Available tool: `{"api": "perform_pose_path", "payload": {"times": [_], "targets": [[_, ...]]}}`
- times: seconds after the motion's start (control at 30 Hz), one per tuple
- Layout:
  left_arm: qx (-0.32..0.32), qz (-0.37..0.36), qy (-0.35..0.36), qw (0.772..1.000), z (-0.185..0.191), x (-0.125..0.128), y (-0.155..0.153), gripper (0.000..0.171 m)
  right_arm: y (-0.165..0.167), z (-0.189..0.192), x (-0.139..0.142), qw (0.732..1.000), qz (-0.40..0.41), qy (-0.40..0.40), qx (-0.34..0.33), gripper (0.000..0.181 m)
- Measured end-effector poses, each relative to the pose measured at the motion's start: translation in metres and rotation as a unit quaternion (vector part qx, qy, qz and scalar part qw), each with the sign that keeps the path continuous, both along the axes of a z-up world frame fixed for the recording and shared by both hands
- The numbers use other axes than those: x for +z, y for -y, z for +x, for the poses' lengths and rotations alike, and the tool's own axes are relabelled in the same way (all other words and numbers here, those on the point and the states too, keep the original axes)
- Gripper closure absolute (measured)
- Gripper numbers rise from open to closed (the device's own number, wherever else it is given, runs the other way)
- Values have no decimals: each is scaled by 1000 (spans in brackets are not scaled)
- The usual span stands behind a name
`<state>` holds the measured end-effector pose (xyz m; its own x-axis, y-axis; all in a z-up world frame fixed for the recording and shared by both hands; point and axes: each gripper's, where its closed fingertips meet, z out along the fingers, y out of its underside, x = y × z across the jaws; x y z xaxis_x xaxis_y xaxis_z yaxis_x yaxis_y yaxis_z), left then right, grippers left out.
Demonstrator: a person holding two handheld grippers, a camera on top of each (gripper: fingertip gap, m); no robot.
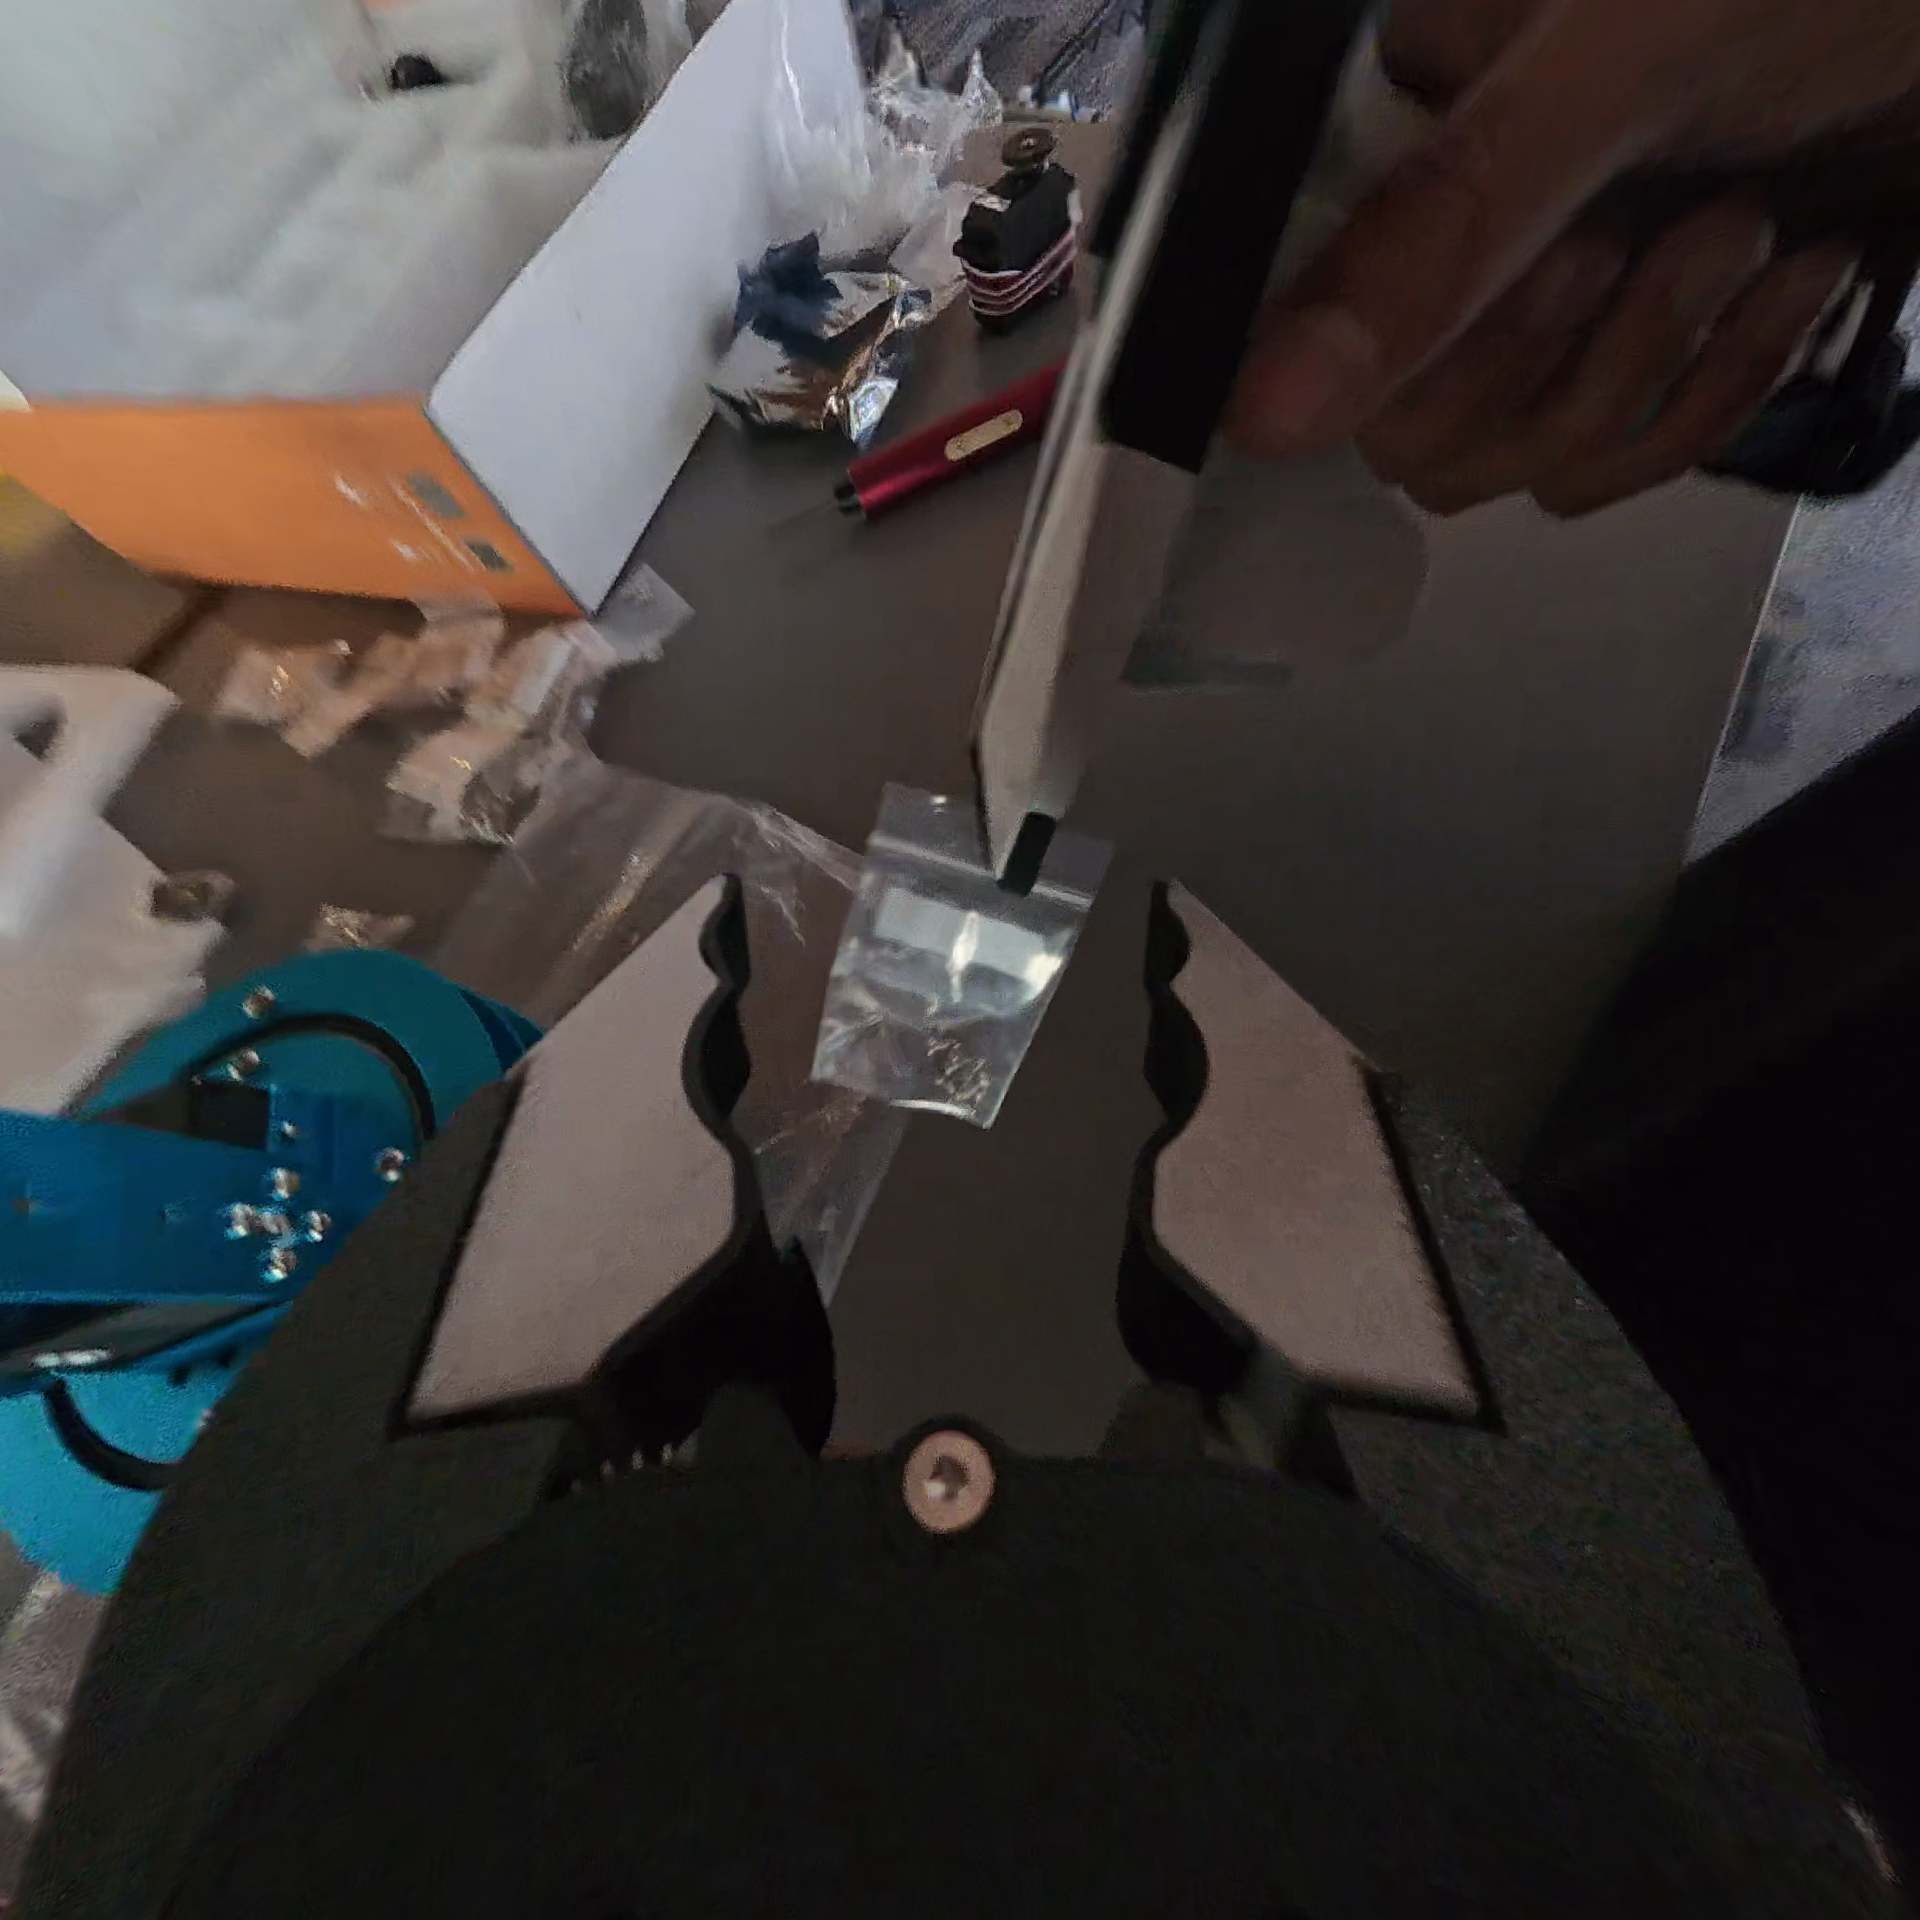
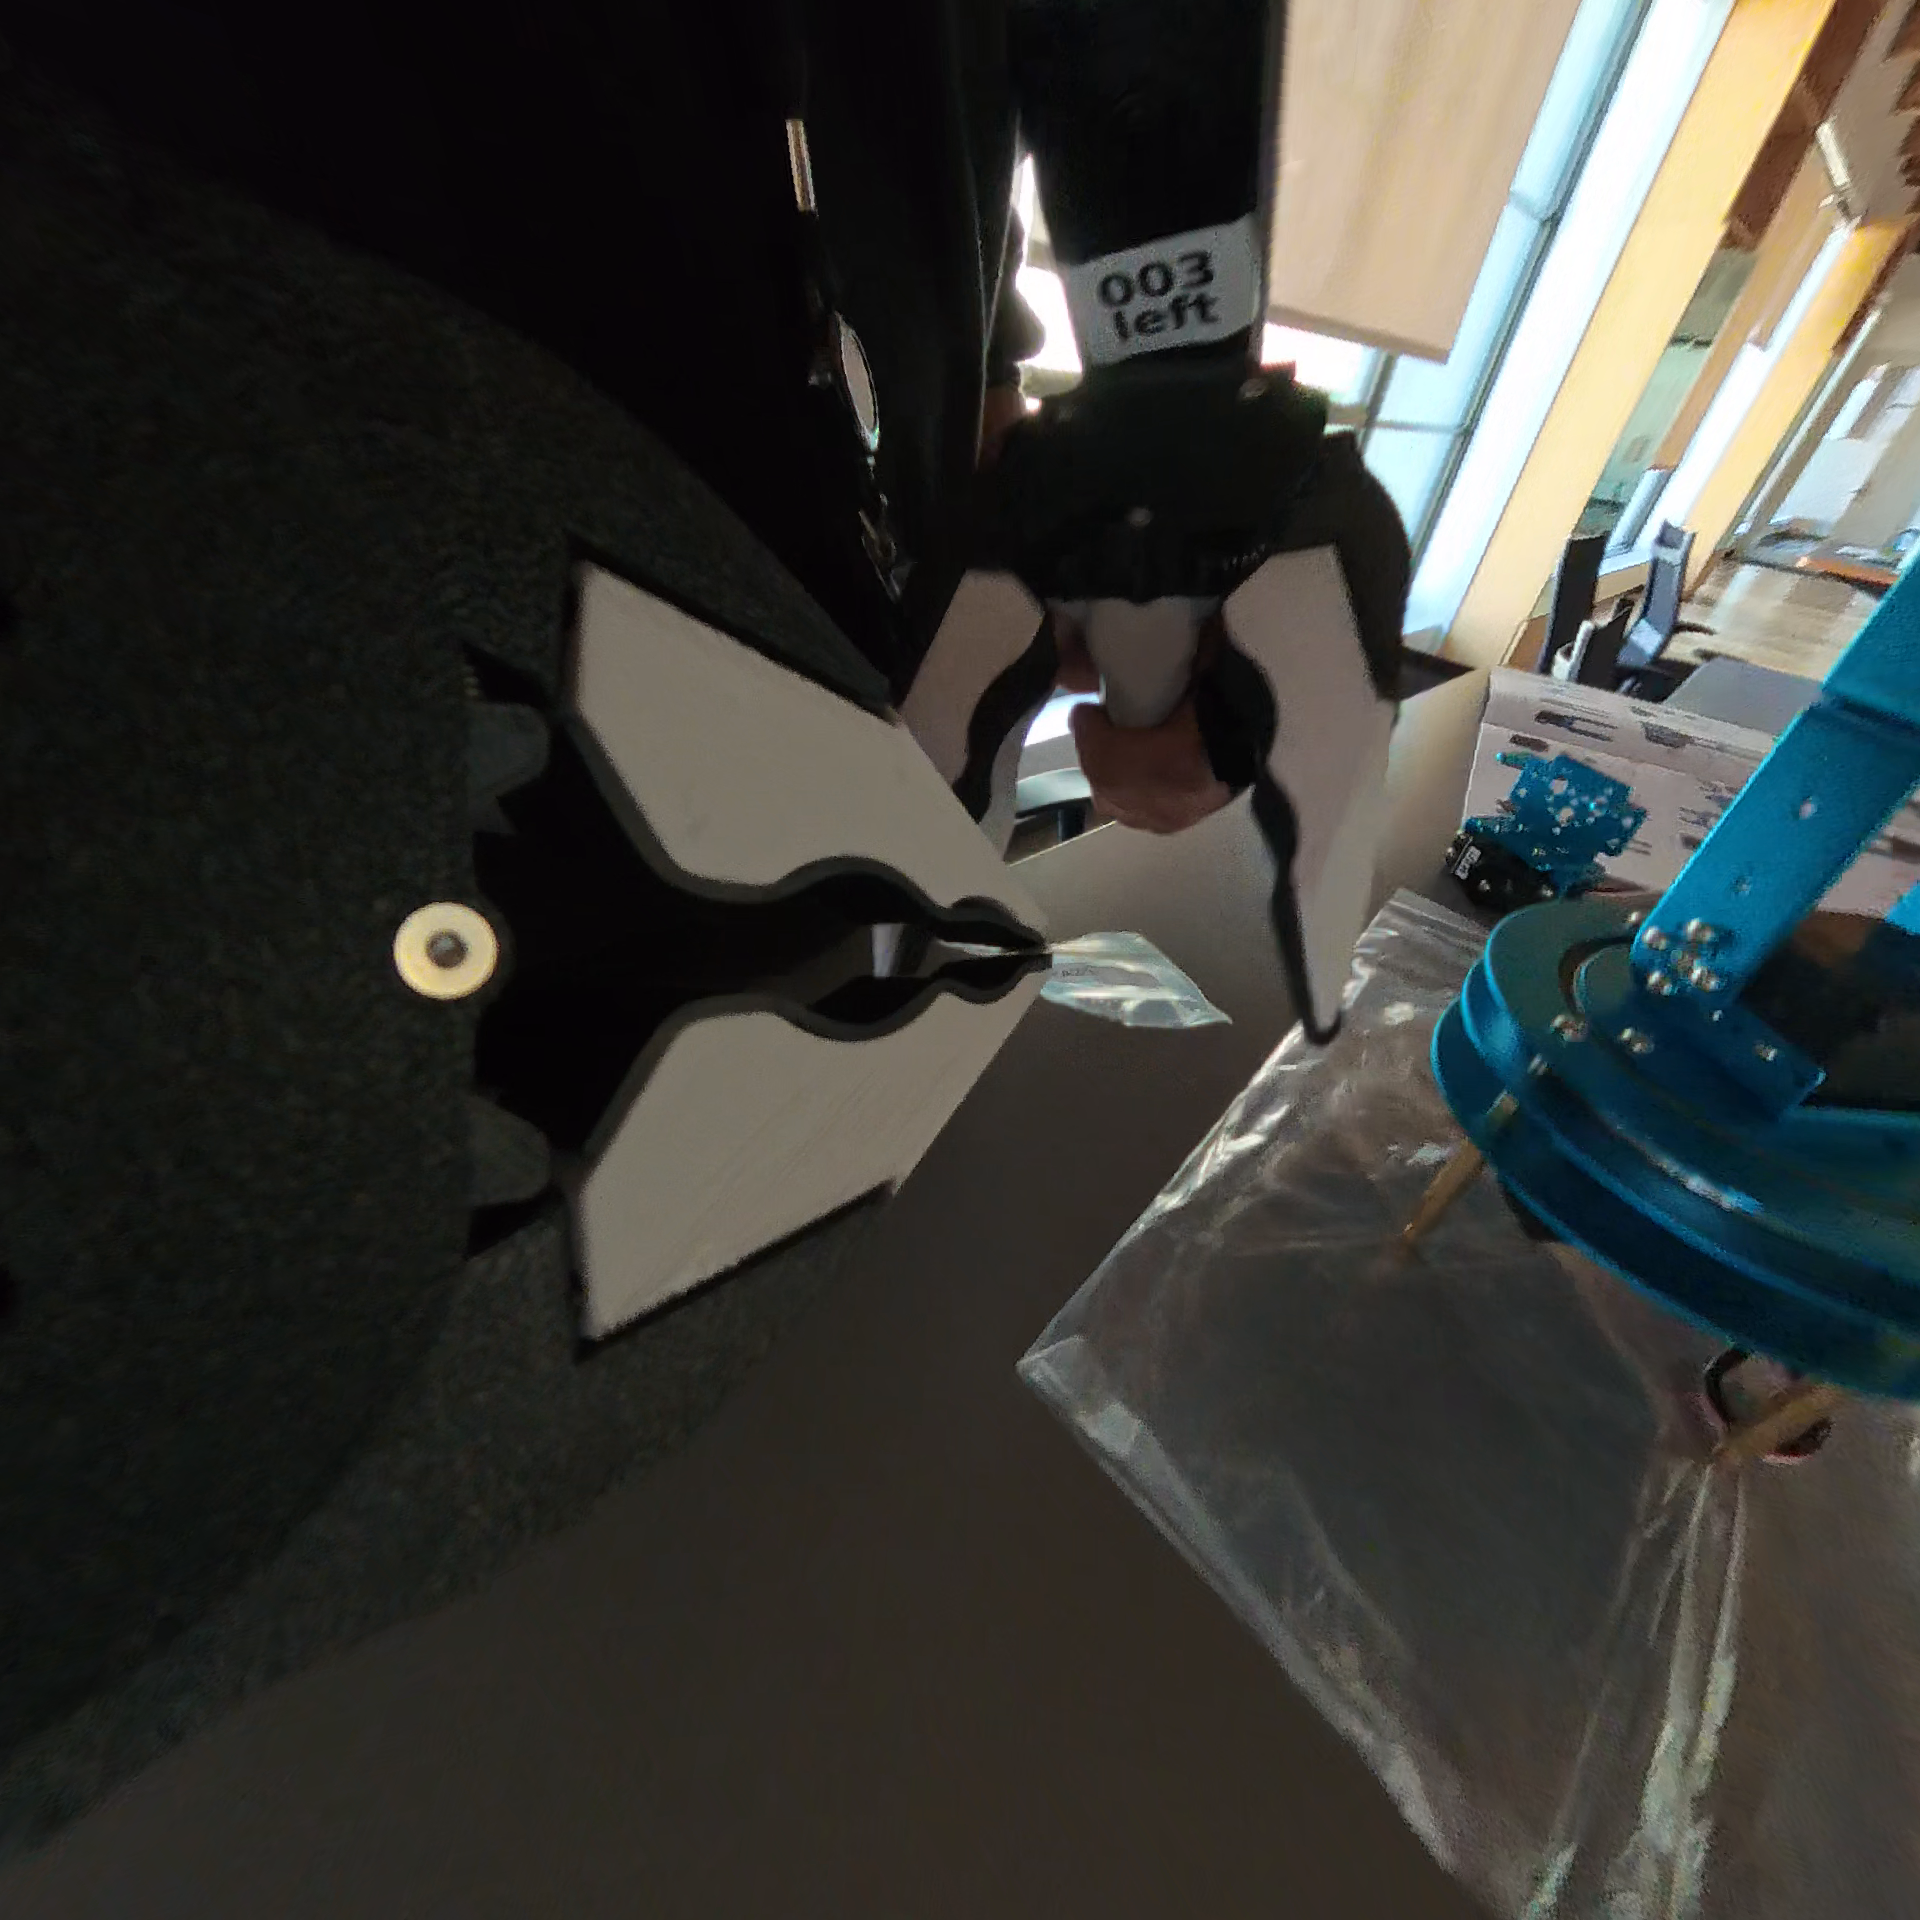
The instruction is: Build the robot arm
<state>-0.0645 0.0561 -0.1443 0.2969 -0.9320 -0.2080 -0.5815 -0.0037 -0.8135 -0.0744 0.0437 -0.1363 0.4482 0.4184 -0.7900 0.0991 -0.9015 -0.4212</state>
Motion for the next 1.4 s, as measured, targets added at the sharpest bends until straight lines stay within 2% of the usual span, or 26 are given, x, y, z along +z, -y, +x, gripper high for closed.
{"api": "perform_pose_path", "payload": {"times": [0.07, 0.17, 0.23, 0.33, 0.53, 0.77, 0.87, 1.07, 1.4], "targets": [[-14, 38, -15, 999, 3, -1, 1, 102, 0, -5, 10, 1000, 9, 3, 13, 180], [-13, 73, -31, 997, 3, -5, -3, 130, 4, -9, 23, 999, 24, 0, 32, 179], [-8, 76, -1, 997, 4, 4, -3, 136, 4, -10, 30, 998, 46, -11, 39, 177], [4, 60, 52, 997, 4, 18, -5, 147, 3, -8, 44, 996, 38, -79, 26, 167], [0, 44, 104, 994, 6, 33, 1, 149, -2, 3, 64, 973, -6, -231, -1, 161], [-4, 47, 86, 995, 8, 28, 3, 150, 4, -4, 55, 985, 29, -171, 19, 164], [-3, 48, 87, 995, 8, 29, 3, 150, 4, -2, 58, 983, 27, -182, 19, 171], [-3, 51, 87, 995, 7, 31, 3, 151, 6, -2, 60, 980, 17, -198, 23, 174], [0, 53, 61, 997, 5, 22, 2, 150, 5, -3, 47, 990, 31, -132, 27, 171]]}}
